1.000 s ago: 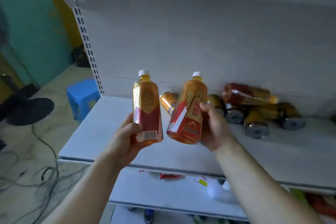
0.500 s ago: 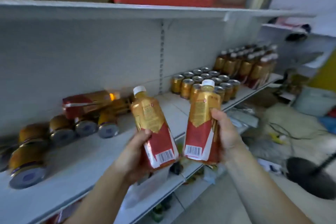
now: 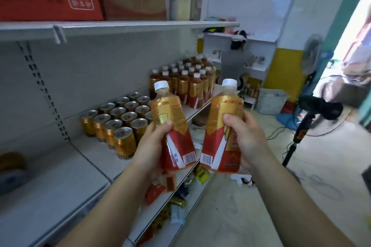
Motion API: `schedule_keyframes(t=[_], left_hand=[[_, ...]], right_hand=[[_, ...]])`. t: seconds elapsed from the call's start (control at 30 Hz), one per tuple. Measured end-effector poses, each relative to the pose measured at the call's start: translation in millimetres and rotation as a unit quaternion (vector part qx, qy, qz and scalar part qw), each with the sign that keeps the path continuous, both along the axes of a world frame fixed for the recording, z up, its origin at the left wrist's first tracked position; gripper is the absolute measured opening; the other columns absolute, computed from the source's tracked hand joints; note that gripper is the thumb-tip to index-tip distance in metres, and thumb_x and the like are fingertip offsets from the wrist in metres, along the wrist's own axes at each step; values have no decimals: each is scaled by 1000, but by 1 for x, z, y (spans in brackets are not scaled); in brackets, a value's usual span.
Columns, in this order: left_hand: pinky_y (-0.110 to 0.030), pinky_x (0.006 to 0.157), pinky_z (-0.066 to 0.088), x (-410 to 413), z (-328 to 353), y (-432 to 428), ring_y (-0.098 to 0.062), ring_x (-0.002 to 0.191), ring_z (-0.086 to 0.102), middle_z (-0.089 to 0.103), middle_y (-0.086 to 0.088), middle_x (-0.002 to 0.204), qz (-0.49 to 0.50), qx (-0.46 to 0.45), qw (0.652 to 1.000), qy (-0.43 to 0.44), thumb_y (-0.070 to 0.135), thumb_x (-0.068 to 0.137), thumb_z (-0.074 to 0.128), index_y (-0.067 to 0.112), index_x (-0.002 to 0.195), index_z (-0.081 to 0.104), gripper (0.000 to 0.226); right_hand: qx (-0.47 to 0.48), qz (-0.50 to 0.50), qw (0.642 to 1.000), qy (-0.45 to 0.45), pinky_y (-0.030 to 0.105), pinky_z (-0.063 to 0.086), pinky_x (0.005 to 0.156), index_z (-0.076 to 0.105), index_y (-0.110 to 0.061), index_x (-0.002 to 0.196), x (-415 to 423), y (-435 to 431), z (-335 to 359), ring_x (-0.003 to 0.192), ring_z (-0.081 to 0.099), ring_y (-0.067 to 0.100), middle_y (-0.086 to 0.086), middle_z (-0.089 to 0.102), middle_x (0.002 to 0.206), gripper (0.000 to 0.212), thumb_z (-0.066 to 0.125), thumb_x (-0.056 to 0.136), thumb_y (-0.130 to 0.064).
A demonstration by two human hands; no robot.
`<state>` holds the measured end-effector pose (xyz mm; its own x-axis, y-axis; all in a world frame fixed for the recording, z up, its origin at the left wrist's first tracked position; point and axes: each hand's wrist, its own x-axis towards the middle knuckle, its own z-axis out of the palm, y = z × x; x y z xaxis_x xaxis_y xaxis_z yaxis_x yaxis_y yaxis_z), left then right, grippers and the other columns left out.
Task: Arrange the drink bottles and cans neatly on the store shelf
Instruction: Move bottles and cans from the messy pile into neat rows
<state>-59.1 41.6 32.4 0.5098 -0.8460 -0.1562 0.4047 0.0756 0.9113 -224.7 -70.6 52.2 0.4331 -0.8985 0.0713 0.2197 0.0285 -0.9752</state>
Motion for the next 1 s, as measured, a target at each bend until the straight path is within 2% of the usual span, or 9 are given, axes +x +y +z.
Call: schedule_keyframes(t=[0.13, 0.3, 0.4, 0.5, 0.57, 0.63, 0.73, 0.87, 1.0], left_hand=[[-44, 72, 56, 25, -8, -52, -33, 89, 70, 71, -15, 102, 14, 27, 999, -23, 28, 83, 65, 17, 122, 55, 42], [-45, 76, 55, 70, -24, -123, -32, 91, 68, 68, -14, 107, 72, 33, 995, -67, 16, 83, 67, 19, 118, 52, 39], [-53, 84, 54, 95, -24, -164, -31, 93, 69, 69, -11, 107, 102, 33, 991, -76, 26, 67, 75, 24, 116, 54, 53], [-48, 86, 53, 115, -22, -195, -25, 94, 68, 70, -2, 104, 138, 43, 984, -100, 34, 64, 77, 35, 106, 56, 46], [-40, 84, 52, 127, -20, -209, -18, 93, 67, 69, 3, 100, 167, 54, 973, -149, 37, 68, 77, 33, 102, 58, 39], [-36, 81, 51, 135, -17, -219, -13, 93, 65, 68, 6, 100, 193, 63, 961, -187, 42, 62, 75, 30, 107, 58, 50], [-36, 82, 50, 146, -17, -230, -9, 94, 64, 67, 10, 101, 236, 64, 949, -197, 33, 66, 80, 32, 111, 53, 52], [-42, 88, 51, 157, -22, -240, -9, 95, 65, 68, 13, 99, 295, 74, 929, -213, 30, 62, 81, 37, 107, 54, 53], [-47, 89, 52, 159, -25, -246, -12, 95, 65, 68, 13, 97, 363, 99, 904, -203, 27, 58, 84, 42, 102, 53, 55]], right_hand=[[-53, -23, 997, 48, 39, 58, 67, 48, -27, 131, 20, -48, -5, 87, 71, 24, 6, 66, 109, 70, 76, 67, -26], [-119, -48, 983, 134, 49, 57, 82, 49, -43, 126, 67, -121, -17, 98, 66, 20, -7, 67, 109, 76, 75, 55, -44], [-125, -33, 980, 149, 48, 56, 84, 48, -43, 123, 98, -165, -20, 97, 65, 16, -9, 66, 107, 68, 77, 62, -32], [-145, -16, 976, 163, 39, 53, 86, 41, -43, 123, 129, -204, -24, 100, 61, 12, -11, 60, 108, 70, 78, 71, -15], [-156, -6, 971, 181, 31, 49, 83, 39, -41, 129, 151, -227, -31, 102, 58, 11, -11, 58, 110, 75, 79, 71, -15], [-160, 17, 967, 199, 27, 43, 83, 36, -37, 137, 171, -245, -42, 106, 55, 12, -9, 54, 117, 82, 79, 71, -17], [-209, 53, 952, 216, 24, 36, 87, 37, -34, 136, 198, -269, -61, 109, 48, 12, -10, 48, 118, 80, 81, 71, -17], [-231, 113, 933, 252, 11, 37, 83, 36, -26, 139, 233, -298, -82, 112, 49, 12, -16, 49, 111, 79, 79, 73, -19], [-242, 186, 922, 237, 42, 39, 107, 33, -28, 145, 262, -317, -95, 128, 47, 21, -2, 49, 139, 87, 81, 73, -31]])
